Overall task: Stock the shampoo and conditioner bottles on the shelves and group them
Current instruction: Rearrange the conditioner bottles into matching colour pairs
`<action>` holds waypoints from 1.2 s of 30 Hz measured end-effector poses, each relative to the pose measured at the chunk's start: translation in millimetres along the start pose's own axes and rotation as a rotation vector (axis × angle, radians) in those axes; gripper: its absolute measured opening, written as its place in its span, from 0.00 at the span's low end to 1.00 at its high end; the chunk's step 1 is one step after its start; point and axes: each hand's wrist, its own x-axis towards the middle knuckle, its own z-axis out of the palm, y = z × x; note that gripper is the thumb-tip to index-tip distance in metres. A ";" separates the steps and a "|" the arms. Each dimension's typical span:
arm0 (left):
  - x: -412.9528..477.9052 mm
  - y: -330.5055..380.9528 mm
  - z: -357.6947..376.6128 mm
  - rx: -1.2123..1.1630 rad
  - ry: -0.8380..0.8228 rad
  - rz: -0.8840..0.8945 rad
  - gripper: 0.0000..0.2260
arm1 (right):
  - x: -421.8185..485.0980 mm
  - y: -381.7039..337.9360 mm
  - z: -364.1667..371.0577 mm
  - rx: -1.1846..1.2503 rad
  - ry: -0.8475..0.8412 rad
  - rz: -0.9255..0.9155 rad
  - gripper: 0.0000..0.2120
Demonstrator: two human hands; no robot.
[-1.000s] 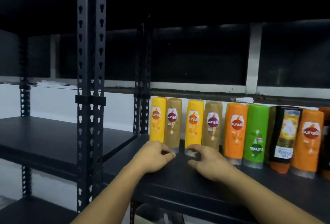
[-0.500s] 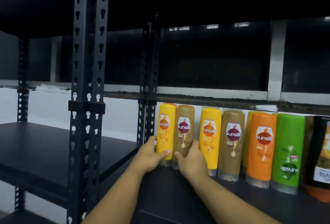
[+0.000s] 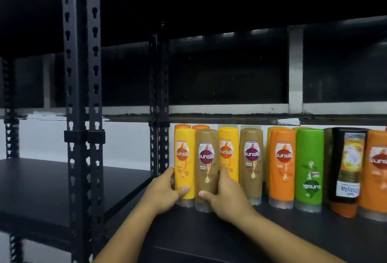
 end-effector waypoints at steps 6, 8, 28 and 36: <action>-15.2 25.7 22.3 0.017 -0.082 0.030 0.20 | -23.1 22.6 -43.5 -0.022 -0.002 0.031 0.31; -17.3 39.0 34.1 0.027 -0.110 0.052 0.20 | -28.4 33.8 -57.3 -0.044 0.020 0.059 0.32; -26.7 67.8 89.0 0.245 -0.120 0.165 0.25 | -46.0 78.8 -91.1 -0.060 0.143 0.126 0.22; -35.5 70.9 84.5 0.433 -0.270 0.092 0.19 | -34.0 58.8 -137.2 -0.240 0.456 -0.180 0.14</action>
